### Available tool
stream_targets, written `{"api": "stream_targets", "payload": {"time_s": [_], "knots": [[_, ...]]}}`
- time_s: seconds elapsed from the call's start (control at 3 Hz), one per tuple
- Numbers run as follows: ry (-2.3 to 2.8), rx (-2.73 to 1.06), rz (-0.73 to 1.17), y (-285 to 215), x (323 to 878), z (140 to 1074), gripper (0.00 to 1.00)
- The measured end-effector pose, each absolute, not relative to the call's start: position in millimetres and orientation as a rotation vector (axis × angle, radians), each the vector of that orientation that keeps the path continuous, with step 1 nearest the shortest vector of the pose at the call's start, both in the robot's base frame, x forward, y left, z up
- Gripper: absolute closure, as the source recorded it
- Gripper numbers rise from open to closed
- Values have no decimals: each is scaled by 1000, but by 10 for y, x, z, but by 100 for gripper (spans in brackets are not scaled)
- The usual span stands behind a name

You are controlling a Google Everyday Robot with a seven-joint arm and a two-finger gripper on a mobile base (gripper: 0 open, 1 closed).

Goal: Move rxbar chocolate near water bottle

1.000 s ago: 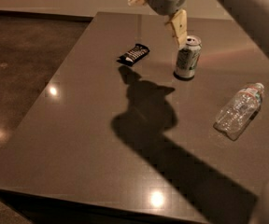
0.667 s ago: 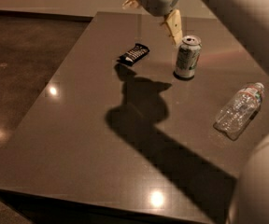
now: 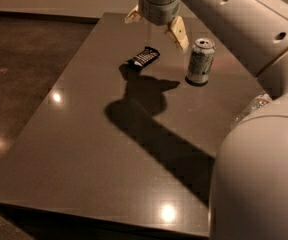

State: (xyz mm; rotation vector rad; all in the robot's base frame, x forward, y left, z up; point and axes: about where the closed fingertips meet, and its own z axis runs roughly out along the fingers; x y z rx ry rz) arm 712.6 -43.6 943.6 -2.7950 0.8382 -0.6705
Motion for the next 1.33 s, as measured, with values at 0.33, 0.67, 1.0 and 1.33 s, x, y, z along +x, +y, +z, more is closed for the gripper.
{"api": "stream_targets", "payload": {"time_s": [0.33,0.67,1.0,1.33], "knots": [[824,-2832,-657,-431,7218,9275,0],[807,-2856,-638,-391,7279,9129,0],[790,-2881,-620,-326,7301,9002,0],[776,-2913,-610,-276,7323,8883,0]]}}
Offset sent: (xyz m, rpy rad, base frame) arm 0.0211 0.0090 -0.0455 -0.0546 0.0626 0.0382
